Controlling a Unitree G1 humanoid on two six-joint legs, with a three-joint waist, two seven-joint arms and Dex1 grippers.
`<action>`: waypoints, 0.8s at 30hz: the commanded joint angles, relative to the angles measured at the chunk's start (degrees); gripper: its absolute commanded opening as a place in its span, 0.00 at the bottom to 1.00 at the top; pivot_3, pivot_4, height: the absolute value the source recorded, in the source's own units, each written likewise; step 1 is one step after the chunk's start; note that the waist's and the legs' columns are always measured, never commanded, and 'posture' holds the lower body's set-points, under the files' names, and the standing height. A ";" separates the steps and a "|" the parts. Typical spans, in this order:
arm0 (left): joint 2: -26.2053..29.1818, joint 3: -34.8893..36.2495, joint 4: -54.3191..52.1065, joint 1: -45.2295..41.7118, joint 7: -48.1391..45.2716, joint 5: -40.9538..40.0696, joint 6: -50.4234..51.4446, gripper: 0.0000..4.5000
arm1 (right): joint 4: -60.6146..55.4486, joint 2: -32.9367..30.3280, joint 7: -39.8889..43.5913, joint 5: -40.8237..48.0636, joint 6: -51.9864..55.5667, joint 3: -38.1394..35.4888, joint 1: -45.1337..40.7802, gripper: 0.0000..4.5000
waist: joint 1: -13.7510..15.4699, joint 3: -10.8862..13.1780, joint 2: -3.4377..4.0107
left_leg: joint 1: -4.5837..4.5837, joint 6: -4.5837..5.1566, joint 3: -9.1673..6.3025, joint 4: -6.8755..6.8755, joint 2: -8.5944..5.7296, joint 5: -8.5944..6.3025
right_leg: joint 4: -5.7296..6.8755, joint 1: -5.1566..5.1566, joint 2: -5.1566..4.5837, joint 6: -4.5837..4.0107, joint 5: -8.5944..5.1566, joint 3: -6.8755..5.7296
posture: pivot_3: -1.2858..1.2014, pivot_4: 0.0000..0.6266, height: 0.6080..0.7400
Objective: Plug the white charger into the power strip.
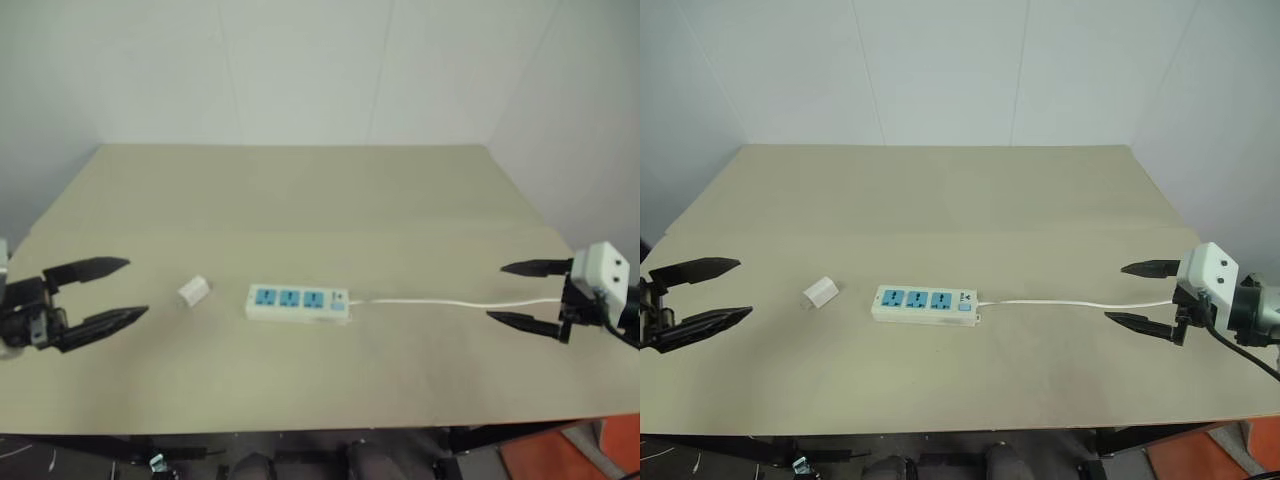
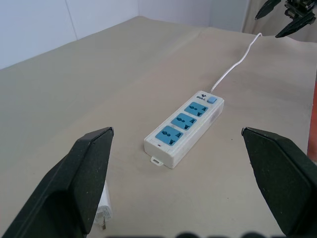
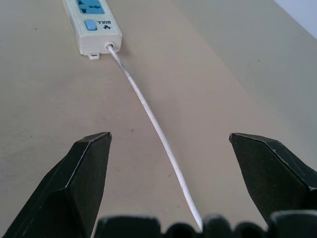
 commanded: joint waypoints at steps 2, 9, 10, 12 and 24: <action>0.50 -0.51 -0.71 -1.31 1.50 1.58 -3.65 1.00 | -0.87 -0.30 -0.29 0.46 -0.98 -1.45 -0.28 0.99 | 0.01 0.00 0.00 | 0.00 0.00 0.00 0.00 0.00 0.00 | 0.00 0.00 0.00 0.00 0.00 0.00 | 0.52 0.24 1.00; -1.71 -1.51 -0.95 -4.02 6.90 2.13 -6.30 1.00 | -0.45 -0.01 -0.04 0.57 -0.81 -0.51 -1.53 0.99 | 0.02 0.00 -0.01 | -0.01 0.00 0.00 0.00 0.00 0.00 | 0.00 0.01 0.00 0.17 0.10 0.00 | 0.52 0.24 1.00; -0.83 -1.56 -0.55 -3.60 5.90 1.36 -5.10 1.00 | -0.62 0.07 -0.06 0.61 -0.78 -0.49 -1.45 0.99 | -0.03 0.00 -0.01 | -0.01 0.00 0.00 0.00 0.00 0.00 | 0.00 0.01 0.01 0.18 0.11 0.00 | 0.52 0.24 1.00; 0.76 -1.07 -0.41 -2.20 3.49 -0.16 -2.75 1.00 | -0.77 0.27 -0.02 0.62 -0.85 -0.47 -1.27 0.99 | -0.14 0.01 -0.02 | -0.01 0.00 0.00 0.00 0.01 0.00 | 0.00 0.00 0.01 0.18 0.11 0.00 | 0.52 0.24 1.00; 1.42 -5.86 1.28 -1.72 1.70 1.40 -4.46 1.00 | 0.14 12.69 1.11 0.86 -0.28 11.78 -11.00 0.99 | -0.40 0.01 -0.02 | 0.04 0.00 0.00 0.00 0.03 0.00 | 0.03 0.00 0.05 0.08 0.06 0.01 | 0.52 0.24 1.00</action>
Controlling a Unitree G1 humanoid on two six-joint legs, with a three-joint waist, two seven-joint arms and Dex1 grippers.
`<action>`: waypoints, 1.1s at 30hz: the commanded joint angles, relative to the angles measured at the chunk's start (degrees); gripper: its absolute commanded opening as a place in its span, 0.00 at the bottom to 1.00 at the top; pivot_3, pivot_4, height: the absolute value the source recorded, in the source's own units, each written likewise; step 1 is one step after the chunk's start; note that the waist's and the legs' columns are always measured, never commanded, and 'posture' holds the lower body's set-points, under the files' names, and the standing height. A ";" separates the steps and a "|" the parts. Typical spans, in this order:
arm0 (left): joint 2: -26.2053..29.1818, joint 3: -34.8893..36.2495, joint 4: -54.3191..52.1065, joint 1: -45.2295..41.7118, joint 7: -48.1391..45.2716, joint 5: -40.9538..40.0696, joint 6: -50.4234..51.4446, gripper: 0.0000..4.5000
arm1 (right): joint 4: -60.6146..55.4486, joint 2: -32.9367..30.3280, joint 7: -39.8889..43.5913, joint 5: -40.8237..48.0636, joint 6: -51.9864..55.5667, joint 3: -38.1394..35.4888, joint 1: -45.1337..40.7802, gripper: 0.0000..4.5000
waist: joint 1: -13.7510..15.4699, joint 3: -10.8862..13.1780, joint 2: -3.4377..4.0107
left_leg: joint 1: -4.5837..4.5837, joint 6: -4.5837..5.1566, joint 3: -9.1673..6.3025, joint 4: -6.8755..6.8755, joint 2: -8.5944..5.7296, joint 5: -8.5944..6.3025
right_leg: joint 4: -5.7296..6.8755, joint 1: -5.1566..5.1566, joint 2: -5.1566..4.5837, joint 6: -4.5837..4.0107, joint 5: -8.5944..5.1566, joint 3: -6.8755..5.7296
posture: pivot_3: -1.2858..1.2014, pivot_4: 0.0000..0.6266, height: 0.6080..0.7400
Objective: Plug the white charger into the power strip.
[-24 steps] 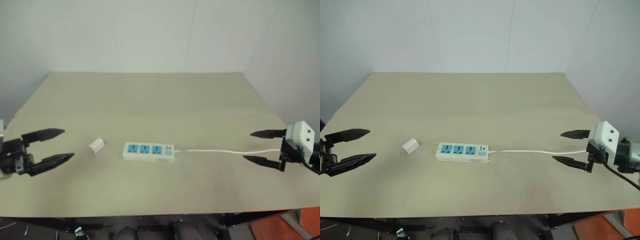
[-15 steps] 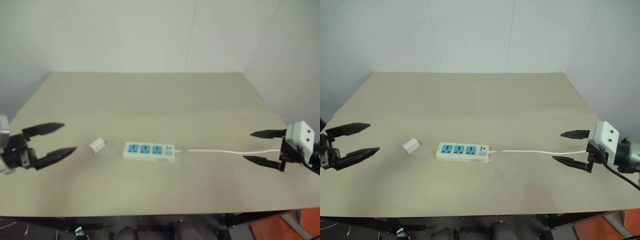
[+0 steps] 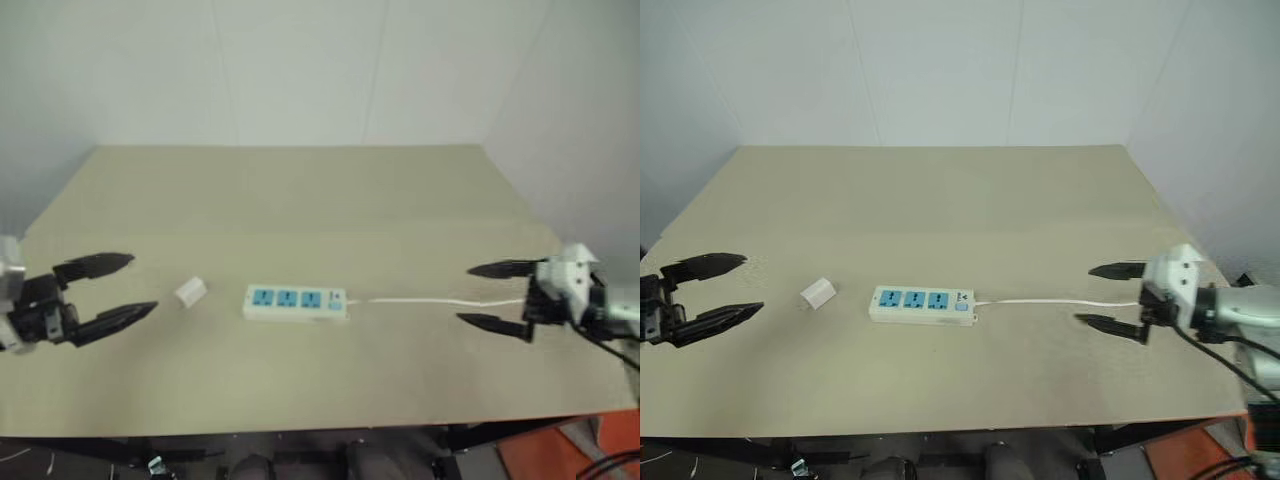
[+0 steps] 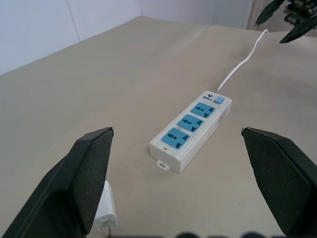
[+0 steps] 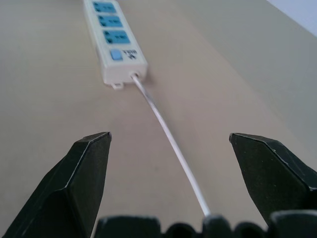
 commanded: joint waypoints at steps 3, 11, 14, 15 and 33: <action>2.77 -3.31 2.42 -2.32 -3.12 1.70 -2.10 1.00 | 5.95 10.45 0.74 -1.58 -3.97 7.79 -9.07 0.99 | -0.04 0.02 -0.03 | 0.00 0.00 0.00 0.00 0.05 0.00 | -0.01 0.00 0.06 0.09 0.06 -0.01 | 0.52 0.24 1.00; 3.99 -8.58 3.25 -6.54 -6.20 0.77 0.39 1.00 | 23.97 23.14 1.50 -7.28 -12.80 14.63 -18.98 0.99 | 0.45 0.04 -0.01 | -0.30 0.00 -0.01 0.00 0.03 0.00 | -0.03 -0.18 0.01 0.07 0.08 -0.08 | 0.52 0.24 1.00; 3.43 -10.16 2.55 -6.02 -6.37 1.74 -0.24 1.00 | 28.55 25.60 1.64 -8.92 -15.84 15.44 -20.44 0.99 | 0.38 0.04 0.00 | -0.30 0.00 -0.03 0.00 0.05 0.00 | 0.02 -0.20 0.03 0.05 0.09 -0.10 | 0.52 0.24 1.00; 3.27 -10.47 2.41 -5.71 -6.48 1.78 -0.33 1.00 | 29.81 26.25 1.41 -9.48 -16.72 15.65 -20.74 0.99 | 0.35 0.04 0.00 | -0.30 0.00 -0.03 0.00 0.06 0.00 | 0.02 -0.20 0.04 0.05 0.09 -0.11 | 0.52 0.24 1.00; 2.59 -10.79 2.59 -2.82 -6.75 3.08 -2.25 1.00 | 48.69 31.85 0.12 -15.58 -26.34 15.82 -26.72 0.99 | -0.03 0.04 0.00 | -0.25 0.00 -0.03 0.00 0.06 0.00 | 0.04 -0.17 0.03 -0.11 0.19 -0.09 | 0.52 0.24 1.00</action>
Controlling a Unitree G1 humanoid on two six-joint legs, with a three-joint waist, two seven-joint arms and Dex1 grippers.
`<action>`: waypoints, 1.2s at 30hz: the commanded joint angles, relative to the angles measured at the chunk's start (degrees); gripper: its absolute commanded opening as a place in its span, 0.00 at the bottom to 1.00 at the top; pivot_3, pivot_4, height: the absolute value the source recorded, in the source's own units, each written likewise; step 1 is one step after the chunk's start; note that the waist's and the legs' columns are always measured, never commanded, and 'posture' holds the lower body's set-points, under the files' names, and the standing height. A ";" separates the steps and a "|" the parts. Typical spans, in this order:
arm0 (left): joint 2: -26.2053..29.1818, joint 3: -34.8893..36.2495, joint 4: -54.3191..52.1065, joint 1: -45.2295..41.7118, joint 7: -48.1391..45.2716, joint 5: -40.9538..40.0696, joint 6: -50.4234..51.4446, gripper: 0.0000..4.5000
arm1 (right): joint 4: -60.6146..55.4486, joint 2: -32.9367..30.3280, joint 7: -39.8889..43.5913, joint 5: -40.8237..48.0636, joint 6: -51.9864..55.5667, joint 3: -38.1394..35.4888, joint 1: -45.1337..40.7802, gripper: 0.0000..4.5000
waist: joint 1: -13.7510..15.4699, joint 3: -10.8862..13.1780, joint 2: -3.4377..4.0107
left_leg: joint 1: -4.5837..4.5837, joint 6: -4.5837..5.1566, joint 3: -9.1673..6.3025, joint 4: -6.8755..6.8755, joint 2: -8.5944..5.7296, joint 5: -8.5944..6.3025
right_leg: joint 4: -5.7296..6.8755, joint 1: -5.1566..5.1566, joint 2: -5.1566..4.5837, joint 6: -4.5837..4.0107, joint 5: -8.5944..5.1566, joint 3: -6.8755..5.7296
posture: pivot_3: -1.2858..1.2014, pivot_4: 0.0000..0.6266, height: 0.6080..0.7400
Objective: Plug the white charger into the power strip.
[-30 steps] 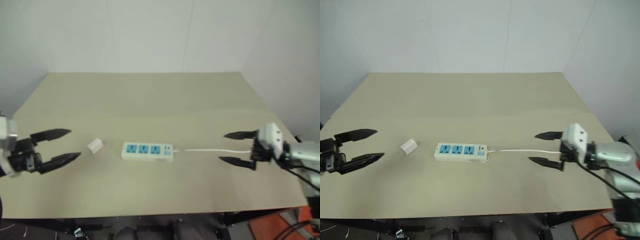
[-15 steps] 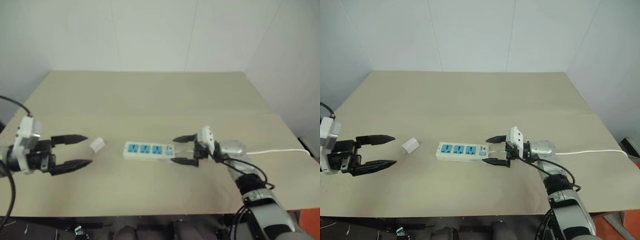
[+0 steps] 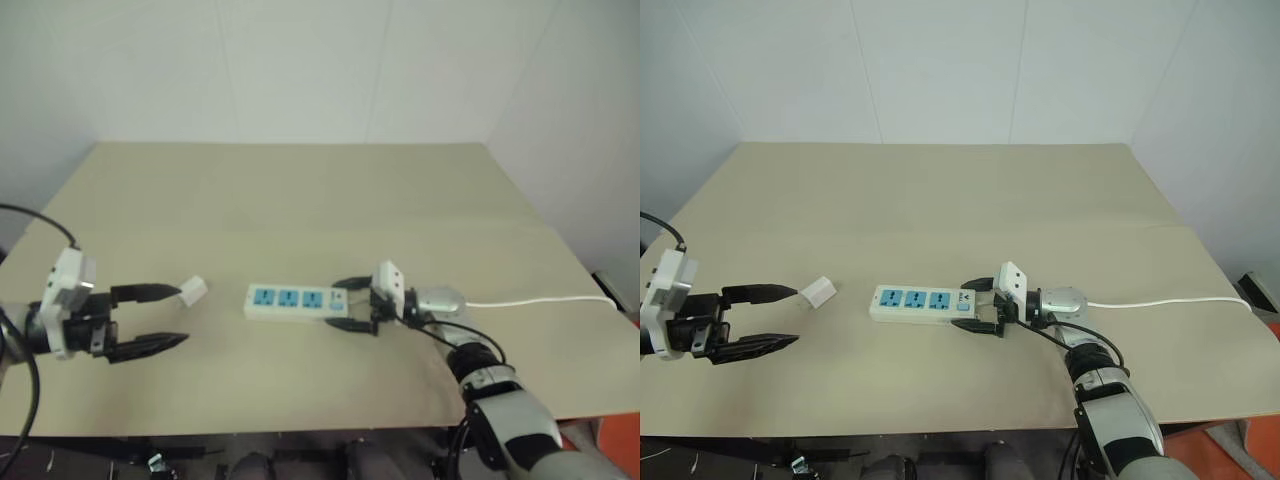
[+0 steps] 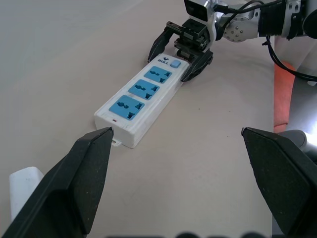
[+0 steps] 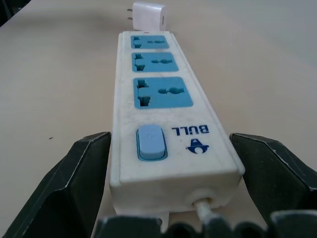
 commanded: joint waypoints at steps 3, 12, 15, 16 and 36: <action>0.09 1.81 -0.90 0.52 -0.25 -0.26 -1.53 1.00 | 1.91 -0.35 5.02 1.47 -2.20 -1.33 -1.57 0.99 | 0.02 0.00 0.00 | 0.01 0.00 0.00 0.00 0.00 0.00 | 0.01 0.00 0.00 0.00 0.00 0.00 | 0.52 0.24 1.00; -0.45 1.34 -1.17 0.04 0.12 -0.65 -1.84 1.00 | 5.95 0.68 4.54 0.45 -3.41 -2.29 -3.89 0.99 | -0.04 0.00 0.00 | 0.02 0.00 0.00 0.00 0.01 0.00 | 0.01 0.00 0.00 0.00 0.00 0.00 | 0.52 0.24 1.00; -0.52 1.40 -1.16 0.12 0.39 -0.43 -1.99 1.00 | 6.85 0.97 4.16 0.32 -3.61 -2.33 -4.00 0.90 | -0.04 0.00 0.00 | 0.02 0.00 0.00 0.00 0.00 0.00 | 0.01 0.01 0.00 -0.01 0.01 0.00 | 0.52 0.24 1.00; -0.56 1.44 -1.13 0.17 0.47 -0.41 -2.04 1.00 | 6.95 1.10 3.73 0.28 -3.74 -2.39 -3.83 0.86 | -0.02 0.00 0.00 | 0.02 0.00 0.00 0.00 0.00 0.00 | 0.01 0.00 0.00 -0.01 0.01 0.00 | 0.52 0.24 1.00; 1.06 -40.92 19.75 -56.18 15.52 29.42 28.04 1.00 | 8.55 2.42 3.58 -1.00 -5.07 -2.04 -4.17 0.76 | -0.03 0.03 -0.15 | 0.05 0.00 -0.29 0.05 -0.12 0.01 | -0.04 0.22 0.16 0.28 -0.01 -0.07 | 0.52 0.24 1.00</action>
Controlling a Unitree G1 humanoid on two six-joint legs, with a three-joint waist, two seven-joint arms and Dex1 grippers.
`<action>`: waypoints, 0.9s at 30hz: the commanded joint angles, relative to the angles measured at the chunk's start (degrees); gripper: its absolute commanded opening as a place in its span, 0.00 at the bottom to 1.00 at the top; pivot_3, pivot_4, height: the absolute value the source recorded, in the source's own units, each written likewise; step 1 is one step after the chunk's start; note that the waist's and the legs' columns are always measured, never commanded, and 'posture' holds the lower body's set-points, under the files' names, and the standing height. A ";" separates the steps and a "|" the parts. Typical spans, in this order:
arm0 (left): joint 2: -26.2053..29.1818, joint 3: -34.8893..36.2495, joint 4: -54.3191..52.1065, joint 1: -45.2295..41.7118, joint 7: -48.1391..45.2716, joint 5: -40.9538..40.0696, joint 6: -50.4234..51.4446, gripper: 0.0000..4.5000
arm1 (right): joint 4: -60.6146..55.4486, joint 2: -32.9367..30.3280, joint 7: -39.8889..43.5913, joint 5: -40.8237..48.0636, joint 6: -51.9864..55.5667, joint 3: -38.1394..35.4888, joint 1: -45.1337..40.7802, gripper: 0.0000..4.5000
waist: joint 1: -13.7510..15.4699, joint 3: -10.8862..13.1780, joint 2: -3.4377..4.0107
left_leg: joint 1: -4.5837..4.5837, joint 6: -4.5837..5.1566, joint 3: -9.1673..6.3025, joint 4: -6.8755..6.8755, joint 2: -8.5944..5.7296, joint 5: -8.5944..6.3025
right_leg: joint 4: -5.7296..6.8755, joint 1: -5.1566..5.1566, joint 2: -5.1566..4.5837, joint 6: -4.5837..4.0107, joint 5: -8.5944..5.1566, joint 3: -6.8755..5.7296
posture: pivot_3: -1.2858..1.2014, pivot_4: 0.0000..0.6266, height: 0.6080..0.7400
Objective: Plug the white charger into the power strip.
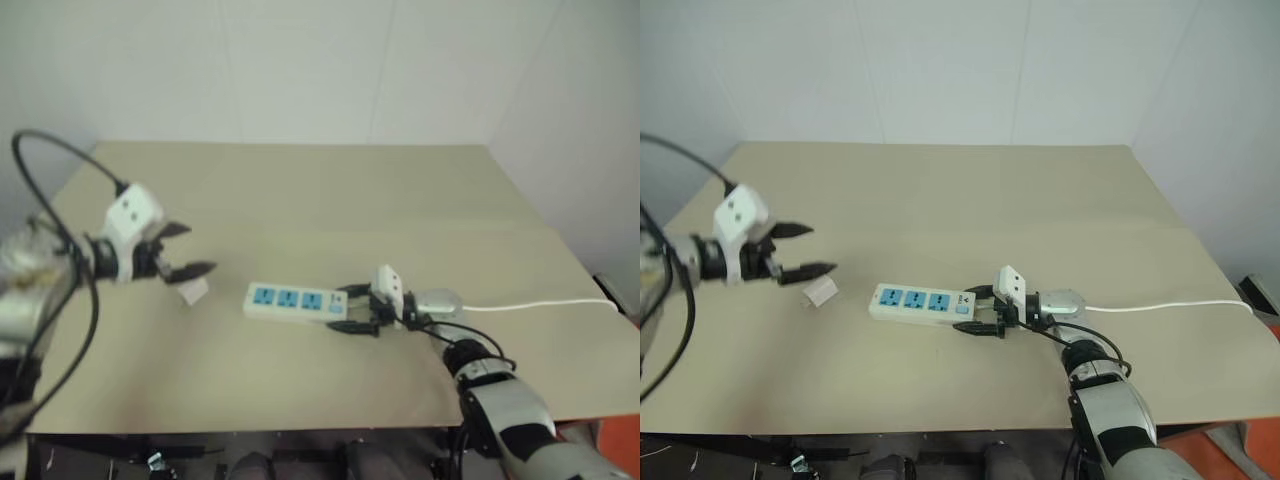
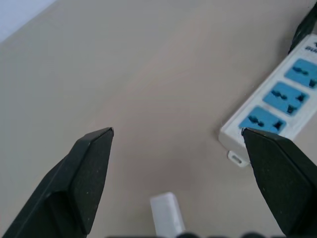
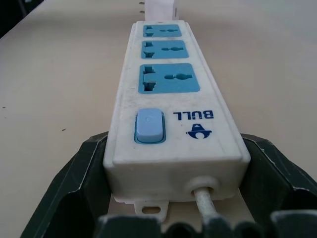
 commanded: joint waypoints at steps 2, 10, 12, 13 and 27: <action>-4.75 -16.46 18.52 -18.65 -5.61 11.82 7.82 1.00 | 0.15 0.86 -0.61 -0.73 -1.13 -0.29 -1.02 0.76 | -0.59 0.00 0.04 | 0.07 0.01 0.05 -0.04 -0.04 -0.01 | -0.01 0.01 0.00 0.02 -0.02 0.10 | 0.52 0.24 1.00; -15.39 -30.81 44.53 -31.84 -12.57 25.16 5.22 1.00 | -0.38 1.12 -2.07 -1.62 -1.72 -0.49 -0.10 0.76 | -1.81 0.01 0.04 | -0.14 0.00 -0.04 -0.03 -0.05 -0.01 | 0.09 -0.18 0.00 0.01 -0.02 0.07 | 0.52 0.24 1.00; -17.01 -30.99 48.29 -32.54 -12.38 26.83 3.84 1.00 | -0.42 1.24 -2.28 -1.67 -1.82 -0.57 0.20 0.76 | -1.76 0.01 0.04 | -0.14 0.00 -0.05 -0.03 -0.05 -0.01 | 0.09 -0.18 0.01 0.01 -0.02 0.06 | 0.52 0.24 1.00; -17.63 -31.15 49.92 -32.95 -12.77 27.74 3.04 1.00 | -0.41 1.32 -2.44 -1.79 -1.95 -0.50 0.38 0.76 | -1.73 0.01 0.04 | -0.14 0.00 -0.05 -0.03 -0.05 -0.01 | 0.09 -0.18 0.00 0.01 -0.02 0.05 | 0.52 0.24 1.00; -21.44 -29.98 53.48 -28.58 -14.96 33.50 2.49 1.00 | -1.04 2.01 -3.69 -2.25 -2.30 -0.07 0.76 0.76 | -1.79 0.01 0.02 | -0.12 0.00 -0.09 0.00 -0.06 -0.01 | 0.15 -0.14 -0.01 0.04 -0.01 0.06 | 0.52 0.24 1.00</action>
